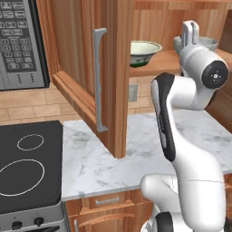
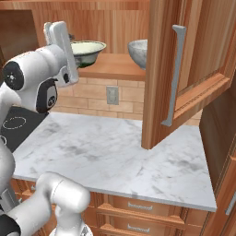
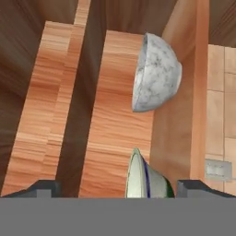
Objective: Open the cabinet. Pick the bowls from the counter and place them in the cabinet. Then close the cabinet.
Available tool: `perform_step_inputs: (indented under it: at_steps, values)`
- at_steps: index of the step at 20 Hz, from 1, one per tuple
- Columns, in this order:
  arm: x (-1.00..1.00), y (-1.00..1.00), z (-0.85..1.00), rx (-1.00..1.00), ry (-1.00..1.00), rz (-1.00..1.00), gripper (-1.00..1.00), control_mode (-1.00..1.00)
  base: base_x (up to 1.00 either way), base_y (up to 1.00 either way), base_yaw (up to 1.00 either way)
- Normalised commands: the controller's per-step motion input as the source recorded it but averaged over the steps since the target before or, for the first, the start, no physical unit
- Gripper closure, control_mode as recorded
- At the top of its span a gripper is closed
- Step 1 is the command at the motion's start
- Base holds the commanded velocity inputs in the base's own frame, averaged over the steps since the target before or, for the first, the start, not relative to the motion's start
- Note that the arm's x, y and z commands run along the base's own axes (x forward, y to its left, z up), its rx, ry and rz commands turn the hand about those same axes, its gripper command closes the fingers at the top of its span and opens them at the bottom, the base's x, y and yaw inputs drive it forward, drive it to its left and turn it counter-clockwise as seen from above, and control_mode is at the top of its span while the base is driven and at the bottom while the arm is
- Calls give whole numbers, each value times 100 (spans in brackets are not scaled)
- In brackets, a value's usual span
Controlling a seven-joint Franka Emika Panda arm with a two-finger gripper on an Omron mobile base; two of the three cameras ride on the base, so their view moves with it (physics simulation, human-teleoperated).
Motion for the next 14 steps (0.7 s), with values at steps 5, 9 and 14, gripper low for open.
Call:
perform_step_inputs:
  at_steps: [5,9,14]
  values:
    - [-100,-21,0,2,25,-18,-100,-100,0,0,0]
    - [-100,-16,0,0,16,-15,-100,-100,0,0,0]
    - [-100,-60,-1,4,8,-11,-100,-100,0,0,0]
